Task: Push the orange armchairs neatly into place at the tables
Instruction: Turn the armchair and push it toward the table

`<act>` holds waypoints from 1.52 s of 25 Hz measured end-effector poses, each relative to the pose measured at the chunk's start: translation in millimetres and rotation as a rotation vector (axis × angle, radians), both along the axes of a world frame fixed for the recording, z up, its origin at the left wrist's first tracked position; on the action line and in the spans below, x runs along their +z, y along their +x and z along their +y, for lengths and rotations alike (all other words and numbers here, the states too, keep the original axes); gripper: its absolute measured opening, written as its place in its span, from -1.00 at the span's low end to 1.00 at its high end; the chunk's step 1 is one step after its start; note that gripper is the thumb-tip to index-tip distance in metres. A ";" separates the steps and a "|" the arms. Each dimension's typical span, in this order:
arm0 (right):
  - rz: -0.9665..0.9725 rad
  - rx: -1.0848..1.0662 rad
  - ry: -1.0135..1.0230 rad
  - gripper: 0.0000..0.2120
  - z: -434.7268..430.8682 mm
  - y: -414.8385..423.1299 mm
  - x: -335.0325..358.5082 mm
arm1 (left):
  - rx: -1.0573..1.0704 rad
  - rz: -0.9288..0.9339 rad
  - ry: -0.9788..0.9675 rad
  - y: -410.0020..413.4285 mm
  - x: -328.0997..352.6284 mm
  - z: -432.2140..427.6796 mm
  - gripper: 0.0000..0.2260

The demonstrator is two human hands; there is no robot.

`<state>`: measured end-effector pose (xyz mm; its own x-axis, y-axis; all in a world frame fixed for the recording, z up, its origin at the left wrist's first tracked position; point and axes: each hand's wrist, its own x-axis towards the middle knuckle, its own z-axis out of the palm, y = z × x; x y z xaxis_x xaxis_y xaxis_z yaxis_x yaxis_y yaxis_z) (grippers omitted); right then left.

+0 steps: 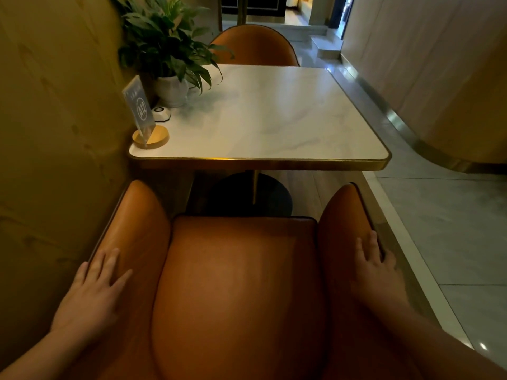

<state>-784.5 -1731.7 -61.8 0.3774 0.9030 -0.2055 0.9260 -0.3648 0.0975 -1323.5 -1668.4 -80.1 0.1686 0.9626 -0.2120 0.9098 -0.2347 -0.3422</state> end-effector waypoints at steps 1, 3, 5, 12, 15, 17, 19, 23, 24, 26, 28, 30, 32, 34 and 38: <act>-0.010 0.016 0.006 -0.01 1.0 1.9 -0.5 | -0.048 -0.007 0.031 -5.9 -2.3 1.6 -0.22; -0.030 0.023 0.001 0.02 5.2 5.8 -2.4 | -0.088 -0.002 0.051 -14.1 -8.8 6.8 -0.18; -0.055 0.017 0.003 0.02 11.7 8.0 -3.9 | -0.100 0.001 0.072 -14.0 -16.1 11.6 -0.20; -0.084 0.036 0.009 0.01 37.5 17.4 -0.8 | -0.017 0.034 0.062 3.9 -15.1 26.1 -0.27; -0.090 0.046 0.014 0.00 44.8 21.2 -1.3 | -0.042 0.021 0.093 6.9 -15.6 27.1 -0.26; -0.094 0.040 0.015 0.00 47.7 22.4 -1.3 | 0.002 0.038 0.089 12.1 -13.9 25.0 -0.26; -0.111 0.048 0.019 -0.01 47.0 23.3 -1.8 | 0.019 0.033 0.122 16.3 -14.6 24.7 -0.26; -0.122 0.063 0.028 -0.02 46.1 25.5 -5.7 | 0.017 0.056 0.068 13.7 -13.6 23.3 -0.26; -0.122 0.066 0.029 -0.03 47.4 26.5 -6.3 | 0.012 0.069 0.070 13.2 -14.9 24.1 -0.27; -0.117 0.058 0.025 -0.02 49.7 28.3 -7.2 | -0.012 0.088 0.109 15.4 -15.0 26.4 -0.29; -0.112 0.060 0.025 -0.01 52.8 29.1 -7.3 | 0.002 0.082 0.148 19.0 -15.5 28.7 -0.32; -0.110 0.055 0.009 -0.02 55.6 29.2 -5.9 | 0.006 0.091 0.167 21.3 -15.4 30.6 -0.33; -0.113 0.039 -0.001 -0.04 55.3 26.3 -5.5 | -0.004 0.086 0.149 20.7 -13.0 29.6 -0.32; -0.134 0.038 -0.004 -0.08 53.8 23.5 -7.5 | -0.016 0.100 0.136 18.6 -13.7 29.0 -0.31; -0.145 0.032 -0.022 -0.17 56.1 22.5 -5.9 | -0.004 0.069 0.118 20.9 -11.9 29.1 -0.31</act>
